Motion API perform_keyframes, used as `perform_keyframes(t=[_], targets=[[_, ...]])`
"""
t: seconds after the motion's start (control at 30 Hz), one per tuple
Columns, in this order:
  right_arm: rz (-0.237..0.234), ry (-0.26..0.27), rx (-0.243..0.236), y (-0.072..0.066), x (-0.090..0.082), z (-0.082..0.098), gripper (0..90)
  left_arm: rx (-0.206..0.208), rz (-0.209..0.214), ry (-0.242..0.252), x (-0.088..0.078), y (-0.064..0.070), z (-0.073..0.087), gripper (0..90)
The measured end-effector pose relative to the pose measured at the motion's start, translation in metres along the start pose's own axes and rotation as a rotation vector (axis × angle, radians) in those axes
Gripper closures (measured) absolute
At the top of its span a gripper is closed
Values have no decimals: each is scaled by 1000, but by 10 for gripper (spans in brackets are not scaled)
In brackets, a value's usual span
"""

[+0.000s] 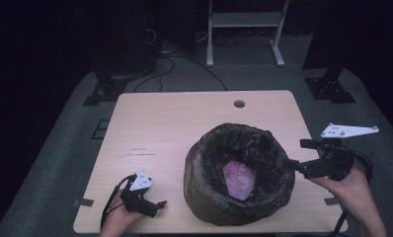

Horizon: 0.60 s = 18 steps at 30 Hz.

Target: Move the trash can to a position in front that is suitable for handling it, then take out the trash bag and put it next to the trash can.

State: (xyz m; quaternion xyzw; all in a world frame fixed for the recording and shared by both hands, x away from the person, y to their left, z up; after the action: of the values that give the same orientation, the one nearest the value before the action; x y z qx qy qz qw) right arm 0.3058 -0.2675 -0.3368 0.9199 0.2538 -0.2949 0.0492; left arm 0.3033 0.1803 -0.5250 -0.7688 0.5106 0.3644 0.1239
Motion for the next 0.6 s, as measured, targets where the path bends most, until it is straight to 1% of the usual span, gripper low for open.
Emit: perform_keyframes(t=[0.07,0.1,0.13,0.2,0.23,0.27,0.3,0.33,0.4,0.6], targets=[[-3,5,4,3,-2,1,0,-10,14,-10,-1,0,-1,0],[4,8,5,5,-3,1,0,-14,19,-14,-1,0,-1,0],[13,23,1,6,-5,1,0,-14,19,-14,-2,1,-2,0],[16,47,-13,8,-9,3,0,-12,24,-12,-4,2,-4,0],[26,47,-23,9,-10,4,0,-9,25,-7,-5,2,-6,0],[31,58,-41,9,-11,4,0,-8,29,0,-6,3,-8,0],[39,71,-50,10,-12,5,0,-8,36,9,-8,5,-11,0],[44,79,-45,12,-13,5,0,-5,42,18,-11,6,-15,0],[37,74,-29,15,-14,6,0,12,60,22,-16,11,-23,0],[40,64,-18,23,-13,10,0,61,127,26,-28,23,-42,0]])
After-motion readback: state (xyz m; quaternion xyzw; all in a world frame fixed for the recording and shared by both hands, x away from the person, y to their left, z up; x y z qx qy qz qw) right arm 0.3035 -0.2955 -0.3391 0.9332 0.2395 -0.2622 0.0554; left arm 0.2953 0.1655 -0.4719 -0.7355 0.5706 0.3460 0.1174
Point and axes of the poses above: each handheld gripper's, and its own axes: x roughly forward along the jaws, z roughly out of its underside, y roughly to its right, the point moved 6 cm from there along x, roughly forward along the jaws, and after that the axes turned 15 degrees about z, right-handed, at the moved point
